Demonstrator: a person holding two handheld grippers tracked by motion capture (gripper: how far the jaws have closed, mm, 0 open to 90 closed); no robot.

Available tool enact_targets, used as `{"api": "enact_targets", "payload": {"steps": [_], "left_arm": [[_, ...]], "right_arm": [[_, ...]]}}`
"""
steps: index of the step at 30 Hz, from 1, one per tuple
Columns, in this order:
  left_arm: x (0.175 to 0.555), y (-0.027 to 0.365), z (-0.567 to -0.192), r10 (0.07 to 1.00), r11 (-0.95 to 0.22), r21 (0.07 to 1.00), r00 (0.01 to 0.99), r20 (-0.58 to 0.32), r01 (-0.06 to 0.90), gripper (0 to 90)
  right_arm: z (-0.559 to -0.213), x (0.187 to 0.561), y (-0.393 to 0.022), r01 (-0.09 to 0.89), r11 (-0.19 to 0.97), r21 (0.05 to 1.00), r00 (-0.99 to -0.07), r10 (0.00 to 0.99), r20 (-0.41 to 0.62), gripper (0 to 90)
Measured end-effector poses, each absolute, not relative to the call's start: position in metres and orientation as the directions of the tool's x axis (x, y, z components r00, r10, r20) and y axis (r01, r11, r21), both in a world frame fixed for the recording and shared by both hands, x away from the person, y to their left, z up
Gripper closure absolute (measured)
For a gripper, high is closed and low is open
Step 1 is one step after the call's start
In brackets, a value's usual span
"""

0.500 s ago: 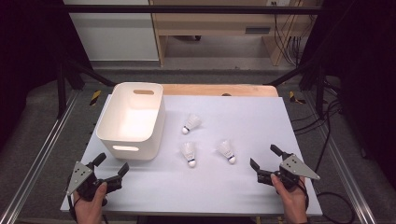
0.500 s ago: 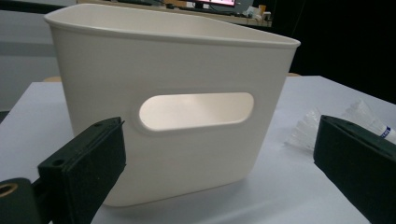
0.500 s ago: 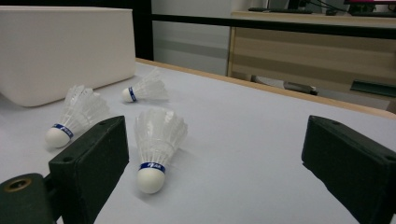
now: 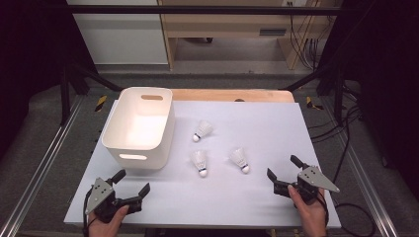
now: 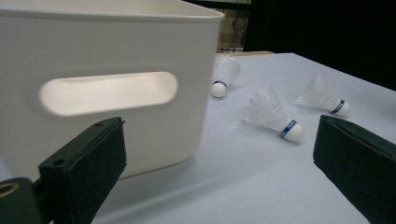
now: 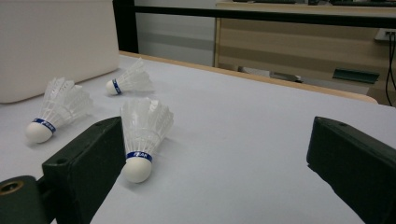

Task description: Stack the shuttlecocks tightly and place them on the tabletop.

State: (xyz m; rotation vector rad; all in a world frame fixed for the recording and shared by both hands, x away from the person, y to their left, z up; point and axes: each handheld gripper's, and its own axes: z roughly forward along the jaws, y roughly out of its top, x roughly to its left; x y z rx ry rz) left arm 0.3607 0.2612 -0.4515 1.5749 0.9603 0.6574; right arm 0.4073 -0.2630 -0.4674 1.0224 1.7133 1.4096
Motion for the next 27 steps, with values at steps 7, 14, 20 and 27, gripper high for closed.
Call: {"api": "enact_targets", "payload": {"steps": [7,14,20,27], "left_arm": [[0.359,0.217,-0.451,0.819,-0.104,0.953,0.568,-0.080,0.285,2.7],[0.370,0.165,-0.449,0.802,-0.182,0.916,0.594,-0.073,0.358,3.6],[0.395,0.129,-0.445,0.809,-0.214,0.887,0.583,-0.074,0.409,4.0],[0.422,0.098,-0.451,0.826,-0.319,0.827,0.563,0.003,0.463,6.4]], "right_arm": [[-0.467,0.408,-0.261,0.152,0.113,0.982,-0.456,0.889,-0.032,4.7],[-0.467,0.407,-0.261,0.158,0.103,0.982,-0.455,0.890,-0.020,4.2],[-0.467,0.406,-0.261,0.158,0.093,0.983,-0.452,0.892,-0.012,4.1],[-0.465,0.406,-0.261,0.152,0.086,0.985,-0.454,0.891,-0.008,4.1]]}}
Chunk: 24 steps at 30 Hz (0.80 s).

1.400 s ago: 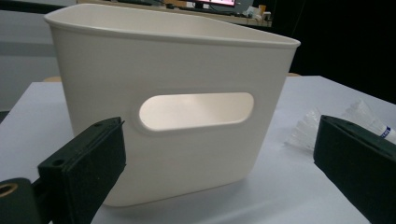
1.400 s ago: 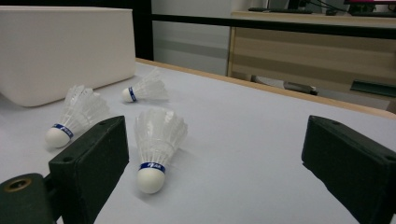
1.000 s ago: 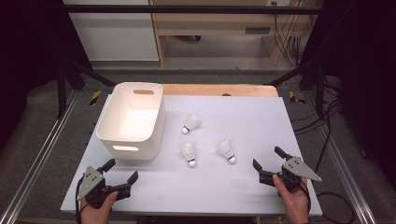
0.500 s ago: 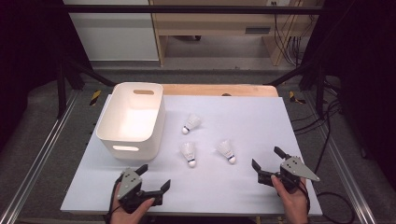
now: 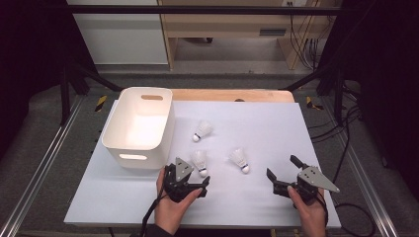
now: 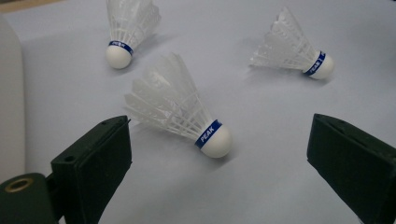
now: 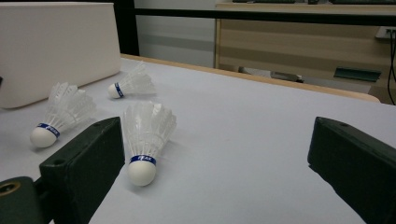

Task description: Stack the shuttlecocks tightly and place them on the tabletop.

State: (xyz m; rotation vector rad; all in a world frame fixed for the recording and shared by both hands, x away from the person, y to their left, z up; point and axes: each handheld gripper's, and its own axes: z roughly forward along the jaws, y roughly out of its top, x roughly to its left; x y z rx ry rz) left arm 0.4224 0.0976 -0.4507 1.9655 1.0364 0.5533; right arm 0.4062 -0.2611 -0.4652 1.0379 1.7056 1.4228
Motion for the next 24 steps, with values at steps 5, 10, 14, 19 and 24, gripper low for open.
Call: {"api": "enact_targets", "payload": {"steps": [5,10,14,19,24], "left_arm": [[0.432,0.086,-0.455,0.842,-0.320,0.799,0.539,-0.006,0.509,7.7],[0.446,0.082,-0.460,0.861,-0.276,0.766,0.504,-0.072,0.580,10.4],[0.457,0.082,-0.466,0.882,-0.233,0.729,0.455,-0.121,0.644,10.7],[0.466,0.079,-0.476,0.903,-0.248,0.705,0.423,-0.081,0.664,12.5],[0.467,0.077,-0.478,0.904,-0.259,0.723,0.425,-0.053,0.641,23.1]], "right_arm": [[-0.464,0.406,-0.261,0.151,0.094,0.984,-0.456,0.890,-0.015,4.0],[-0.464,0.407,-0.261,0.150,0.086,0.985,-0.456,0.890,-0.008,4.0],[-0.464,0.407,-0.261,0.150,0.088,0.985,-0.459,0.888,-0.010,4.0],[-0.464,0.407,-0.259,0.150,0.106,0.983,-0.466,0.885,-0.024,4.0],[-0.464,0.407,-0.259,0.150,0.105,0.983,-0.467,0.884,-0.023,4.0]]}}
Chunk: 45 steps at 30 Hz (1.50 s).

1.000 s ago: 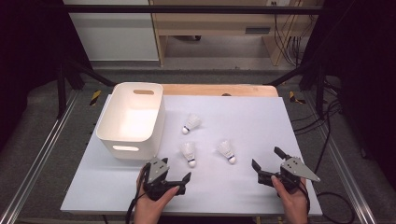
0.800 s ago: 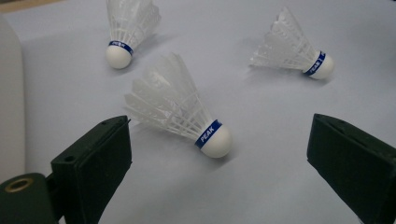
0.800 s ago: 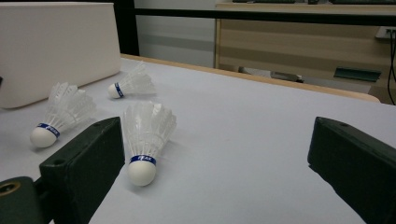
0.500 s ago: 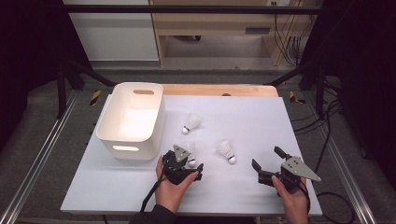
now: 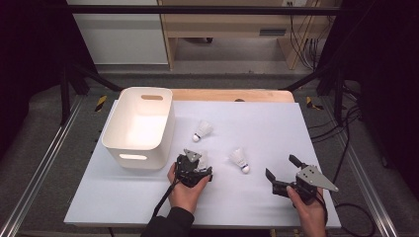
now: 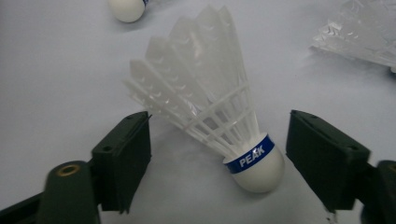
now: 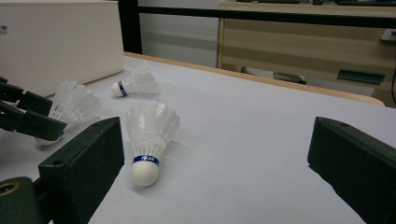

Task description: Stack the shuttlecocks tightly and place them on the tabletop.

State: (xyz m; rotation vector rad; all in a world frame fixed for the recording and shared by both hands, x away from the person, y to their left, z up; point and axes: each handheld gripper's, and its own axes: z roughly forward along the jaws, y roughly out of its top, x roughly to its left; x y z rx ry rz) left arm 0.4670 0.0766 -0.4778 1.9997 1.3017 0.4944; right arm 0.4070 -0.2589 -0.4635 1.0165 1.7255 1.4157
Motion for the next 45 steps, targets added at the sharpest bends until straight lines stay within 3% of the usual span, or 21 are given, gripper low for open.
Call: {"api": "enact_targets", "payload": {"steps": [5,10,13,23,26,30,35,45], "left_arm": [[0.467,0.074,-0.479,0.882,-0.299,0.717,0.469,-0.044,0.630,37.3],[0.467,0.076,-0.478,0.848,-0.350,0.711,0.528,-0.036,0.610,59.1],[0.468,0.080,-0.477,0.827,-0.393,0.709,0.562,-0.006,0.585,64.8],[0.468,0.092,-0.468,0.713,-0.572,0.690,0.685,0.150,0.444,65.1],[0.471,0.097,-0.463,0.699,-0.561,0.715,0.702,0.138,0.418,65.2],[0.474,0.096,-0.458,0.635,-0.643,0.688,0.737,0.233,0.336,65.2],[0.486,0.096,-0.463,0.598,-0.673,0.650,0.777,0.198,0.352,65.2],[0.498,0.100,-0.469,0.622,-0.668,0.626,0.764,0.171,0.403,64.9]], "right_arm": [[-0.464,0.407,-0.259,0.150,0.104,0.983,-0.470,0.883,-0.022,4.0],[-0.464,0.407,-0.260,0.151,0.102,0.983,-0.467,0.884,-0.020,4.0],[-0.464,0.407,-0.260,0.151,0.103,0.983,-0.468,0.884,-0.021,4.0],[-0.465,0.408,-0.258,0.163,0.116,0.980,-0.473,0.880,-0.026,4.0],[-0.466,0.409,-0.256,0.164,0.126,0.978,-0.479,0.877,-0.033,4.0],[-0.467,0.409,-0.255,0.171,0.131,0.977,-0.477,0.878,-0.034,4.0],[-0.469,0.409,-0.253,0.179,0.139,0.974,-0.482,0.876,-0.037,4.0],[-0.470,0.410,-0.251,0.184,0.144,0.972,-0.486,0.873,-0.037,4.0]]}}
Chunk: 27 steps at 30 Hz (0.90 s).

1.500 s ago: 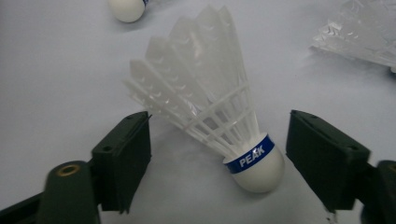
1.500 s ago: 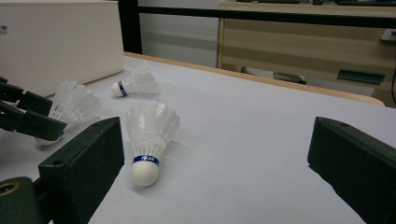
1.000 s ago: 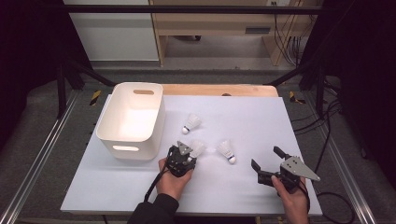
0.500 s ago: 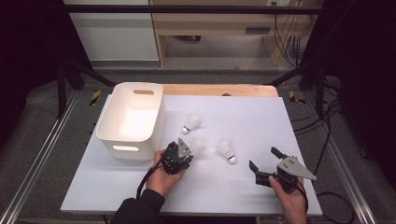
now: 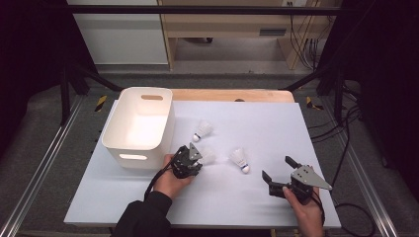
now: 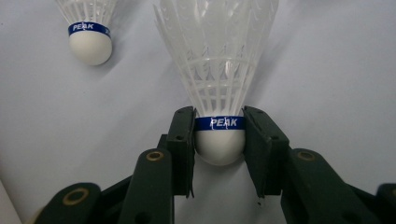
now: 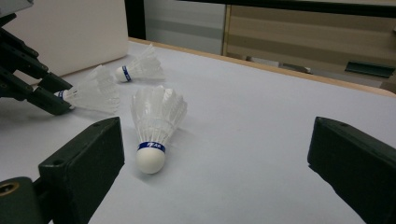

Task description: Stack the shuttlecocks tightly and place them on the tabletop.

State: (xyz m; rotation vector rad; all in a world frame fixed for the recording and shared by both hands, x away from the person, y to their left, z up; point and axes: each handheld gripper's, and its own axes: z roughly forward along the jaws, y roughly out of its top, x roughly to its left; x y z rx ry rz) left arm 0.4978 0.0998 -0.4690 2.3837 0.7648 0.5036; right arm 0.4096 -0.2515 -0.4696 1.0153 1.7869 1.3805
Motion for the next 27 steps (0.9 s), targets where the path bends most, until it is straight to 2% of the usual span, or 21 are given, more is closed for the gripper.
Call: {"api": "enact_targets", "payload": {"steps": [4,6,10,12,14,17,20,27], "left_arm": [[0.497,0.098,-0.468,0.621,-0.667,0.632,0.763,0.179,0.394,61.8],[0.497,0.098,-0.466,0.637,-0.650,0.646,0.751,0.176,0.400,54.4],[0.499,0.094,-0.467,0.628,-0.646,0.658,0.759,0.171,0.387,52.1],[0.500,0.092,-0.469,0.629,-0.645,0.661,0.758,0.173,0.385,52.1],[0.501,0.090,-0.468,0.623,-0.652,0.660,0.760,0.185,0.373,58.1],[0.500,0.089,-0.465,0.598,-0.670,0.657,0.775,0.201,0.347,62.7],[0.496,0.089,-0.462,0.549,-0.713,0.636,0.799,0.245,0.295,64.6],[0.486,0.093,-0.459,0.501,-0.748,0.607,0.828,0.252,0.268,64.6]], "right_arm": [[-0.470,0.409,-0.252,0.185,0.143,0.972,-0.486,0.873,-0.036,4.0],[-0.470,0.410,-0.252,0.184,0.142,0.973,-0.488,0.872,-0.035,4.0],[-0.470,0.410,-0.251,0.187,0.147,0.971,-0.491,0.870,-0.038,4.0],[-0.470,0.410,-0.250,0.185,0.149,0.971,-0.493,0.869,-0.040,4.0],[-0.470,0.410,-0.250,0.185,0.149,0.971,-0.493,0.869,-0.039,4.0],[-0.470,0.410,-0.251,0.188,0.148,0.971,-0.495,0.868,-0.037,4.0],[-0.470,0.410,-0.251,0.186,0.149,0.971,-0.497,0.867,-0.038,4.0],[-0.471,0.410,-0.250,0.191,0.153,0.970,-0.498,0.866,-0.038,3.9]]}}
